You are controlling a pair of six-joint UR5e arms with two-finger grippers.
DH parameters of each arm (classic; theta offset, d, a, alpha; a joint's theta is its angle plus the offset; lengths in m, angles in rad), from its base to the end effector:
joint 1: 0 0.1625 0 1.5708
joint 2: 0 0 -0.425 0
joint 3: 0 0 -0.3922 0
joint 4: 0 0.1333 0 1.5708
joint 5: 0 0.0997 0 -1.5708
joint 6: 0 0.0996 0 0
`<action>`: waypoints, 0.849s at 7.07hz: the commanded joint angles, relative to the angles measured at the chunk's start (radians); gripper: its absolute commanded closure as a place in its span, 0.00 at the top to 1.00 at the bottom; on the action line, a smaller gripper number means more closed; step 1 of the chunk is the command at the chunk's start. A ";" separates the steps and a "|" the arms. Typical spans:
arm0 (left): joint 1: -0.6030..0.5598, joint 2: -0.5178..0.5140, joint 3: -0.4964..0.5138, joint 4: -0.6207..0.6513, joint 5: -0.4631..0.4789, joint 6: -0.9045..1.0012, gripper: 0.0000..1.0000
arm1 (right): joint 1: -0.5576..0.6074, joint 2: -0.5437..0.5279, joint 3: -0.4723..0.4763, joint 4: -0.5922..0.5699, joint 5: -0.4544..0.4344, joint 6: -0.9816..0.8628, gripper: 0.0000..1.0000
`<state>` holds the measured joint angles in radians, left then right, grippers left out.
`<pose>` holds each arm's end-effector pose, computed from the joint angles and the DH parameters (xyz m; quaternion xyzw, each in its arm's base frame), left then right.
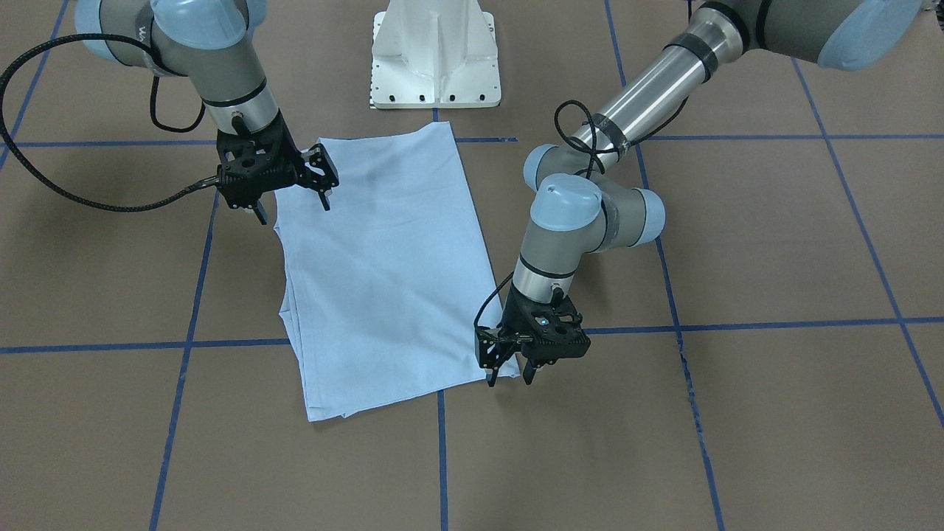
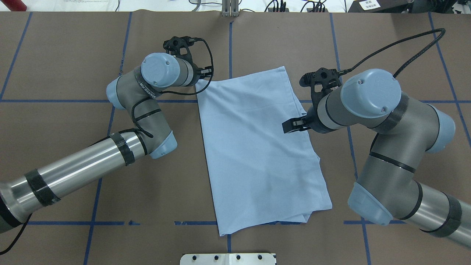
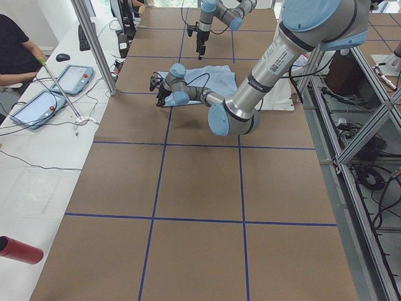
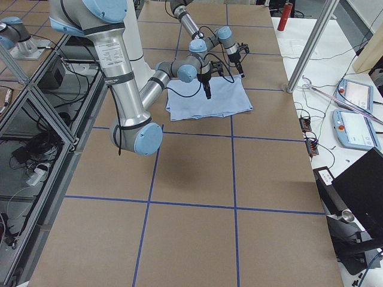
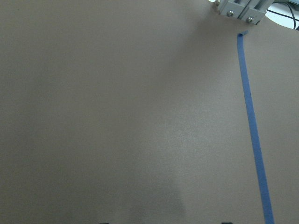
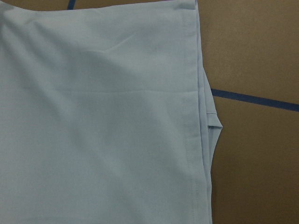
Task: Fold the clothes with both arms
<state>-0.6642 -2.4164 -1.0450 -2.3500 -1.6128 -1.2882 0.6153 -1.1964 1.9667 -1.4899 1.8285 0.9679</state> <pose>0.5695 -0.6098 0.2775 0.2221 0.4729 -0.1509 0.8392 -0.4073 -0.4200 0.2734 0.1383 -0.4028 -0.0475 0.9036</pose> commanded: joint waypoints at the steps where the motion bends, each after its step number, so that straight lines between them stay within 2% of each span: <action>1: 0.000 -0.001 0.000 0.000 -0.002 0.027 0.30 | 0.001 -0.003 0.000 0.000 0.003 0.000 1.00; 3: 0.000 -0.001 0.000 0.000 -0.002 0.027 0.35 | 0.014 -0.006 0.000 0.000 0.028 -0.001 1.00; 4: 0.000 -0.001 0.000 0.000 -0.002 0.027 0.44 | 0.015 -0.006 0.000 0.000 0.028 -0.001 1.00; 6: -0.005 -0.001 0.008 0.001 -0.001 0.027 0.54 | 0.015 -0.008 0.000 -0.001 0.028 -0.001 1.00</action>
<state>-0.6674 -2.4176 -1.0419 -2.3490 -1.6143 -1.2610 0.6298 -1.2030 1.9666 -1.4905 1.8557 0.9664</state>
